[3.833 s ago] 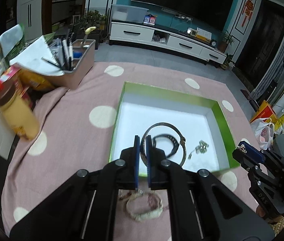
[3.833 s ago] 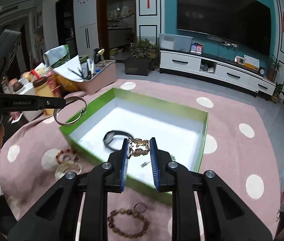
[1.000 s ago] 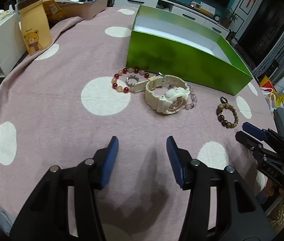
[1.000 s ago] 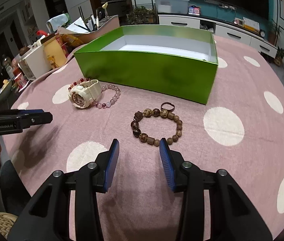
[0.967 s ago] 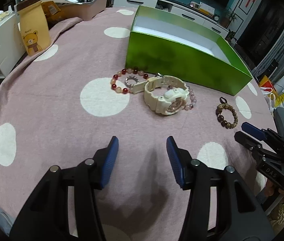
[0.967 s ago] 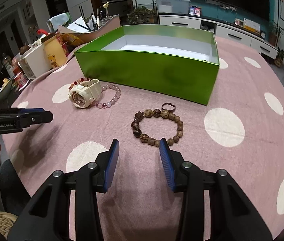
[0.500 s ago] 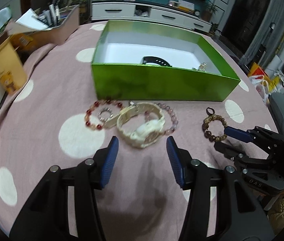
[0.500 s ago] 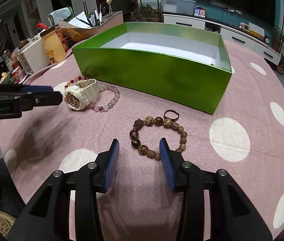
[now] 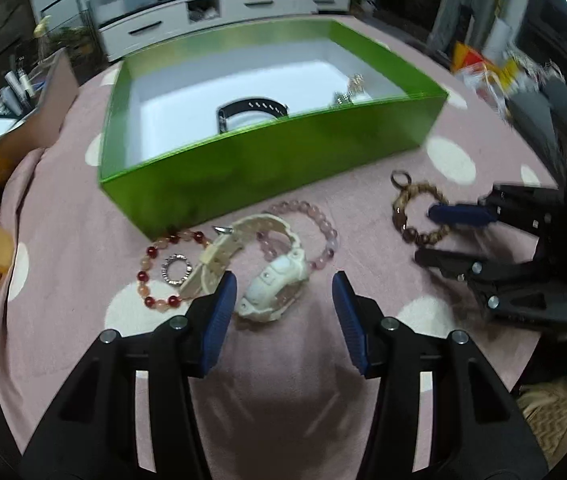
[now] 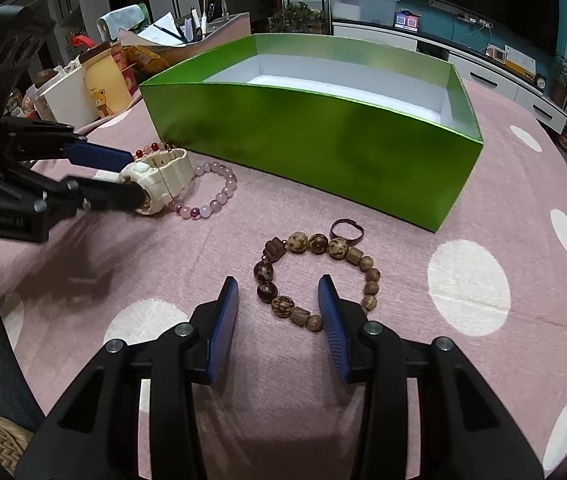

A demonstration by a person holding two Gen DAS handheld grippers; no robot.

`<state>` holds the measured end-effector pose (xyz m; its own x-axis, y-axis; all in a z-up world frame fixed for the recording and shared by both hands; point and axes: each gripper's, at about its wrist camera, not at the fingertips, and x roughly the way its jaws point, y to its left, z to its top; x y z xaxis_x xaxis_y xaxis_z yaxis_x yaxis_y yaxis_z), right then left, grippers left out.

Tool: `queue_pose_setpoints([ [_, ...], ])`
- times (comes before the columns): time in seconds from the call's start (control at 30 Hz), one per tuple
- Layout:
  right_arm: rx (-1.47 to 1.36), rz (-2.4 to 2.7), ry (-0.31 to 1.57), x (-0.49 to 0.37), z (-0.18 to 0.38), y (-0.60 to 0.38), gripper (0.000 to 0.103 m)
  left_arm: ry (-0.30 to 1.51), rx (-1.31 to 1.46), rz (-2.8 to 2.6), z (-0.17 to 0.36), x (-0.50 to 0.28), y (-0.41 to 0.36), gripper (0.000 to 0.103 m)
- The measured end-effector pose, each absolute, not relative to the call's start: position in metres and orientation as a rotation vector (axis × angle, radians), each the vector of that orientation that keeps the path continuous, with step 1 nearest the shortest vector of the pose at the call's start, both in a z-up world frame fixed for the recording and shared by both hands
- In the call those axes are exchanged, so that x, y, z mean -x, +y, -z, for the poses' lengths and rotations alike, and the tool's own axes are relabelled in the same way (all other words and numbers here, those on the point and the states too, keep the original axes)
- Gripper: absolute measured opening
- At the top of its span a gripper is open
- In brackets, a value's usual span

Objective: Organize jewelry
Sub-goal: 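Grasp the white watch with the left tool while the right tool grasps the wooden-bead bracelet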

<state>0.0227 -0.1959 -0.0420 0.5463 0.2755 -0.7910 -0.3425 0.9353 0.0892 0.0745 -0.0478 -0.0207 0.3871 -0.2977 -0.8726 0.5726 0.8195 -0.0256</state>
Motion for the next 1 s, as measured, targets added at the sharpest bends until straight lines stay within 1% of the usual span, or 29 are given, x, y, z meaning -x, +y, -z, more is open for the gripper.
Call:
queue_pose_setpoints([
  [0.13, 0.106, -0.374, 0.925, -0.025, 0.042, -0.194, 0.042, 1.077, -0.397, 0.591, 0.030, -0.073, -0.053, 0.051],
  [0.33, 0.156, -0.371, 0.923, -0.028, 0.042, -0.190, 0.042, 1.087, -0.494, 0.603, 0.034, -0.067, -0.058, 0.050],
  [0.4, 0.163, -0.368, 0.920, -0.029, 0.042, -0.189, 0.040, 1.083, -0.548, 0.581, 0.037, -0.066, -0.064, 0.039],
  [0.43, 0.163, -0.370, 0.917, -0.030, 0.042, -0.189, 0.036, 1.082, -0.573, 0.568, 0.039, -0.067, -0.065, 0.035],
  [0.47, 0.162, -0.373, 0.916, -0.030, 0.042, -0.189, 0.033, 1.085, -0.580, 0.562, 0.040, -0.067, -0.066, 0.028],
  [0.5, 0.161, -0.376, 0.913, -0.030, 0.042, -0.189, 0.026, 1.091, -0.574, 0.558, 0.041, -0.068, -0.065, 0.021],
  [0.53, 0.164, -0.380, 0.910, -0.030, 0.042, -0.189, 0.020, 1.094, -0.566, 0.555, 0.041, -0.069, -0.063, 0.019],
  [0.57, 0.167, -0.384, 0.906, -0.029, 0.042, -0.188, 0.017, 1.096, -0.559, 0.553, 0.041, -0.069, -0.062, 0.018],
  [0.6, 0.168, -0.390, 0.903, -0.029, 0.042, -0.187, 0.012, 1.097, -0.546, 0.549, 0.041, -0.070, -0.059, 0.018],
  [0.63, 0.169, -0.390, 0.899, -0.028, 0.042, -0.187, 0.010, 1.099, -0.528, 0.549, 0.041, -0.070, -0.057, 0.018],
  [0.77, 0.128, -0.402, 0.887, -0.026, 0.038, -0.190, 0.010, 1.092, -0.451, 0.546, 0.038, -0.070, -0.047, 0.017],
  [1.0, -0.002, -0.401, 0.838, -0.021, 0.016, -0.209, 0.010, 1.054, -0.217, 0.575, 0.021, -0.063, -0.038, 0.017],
])
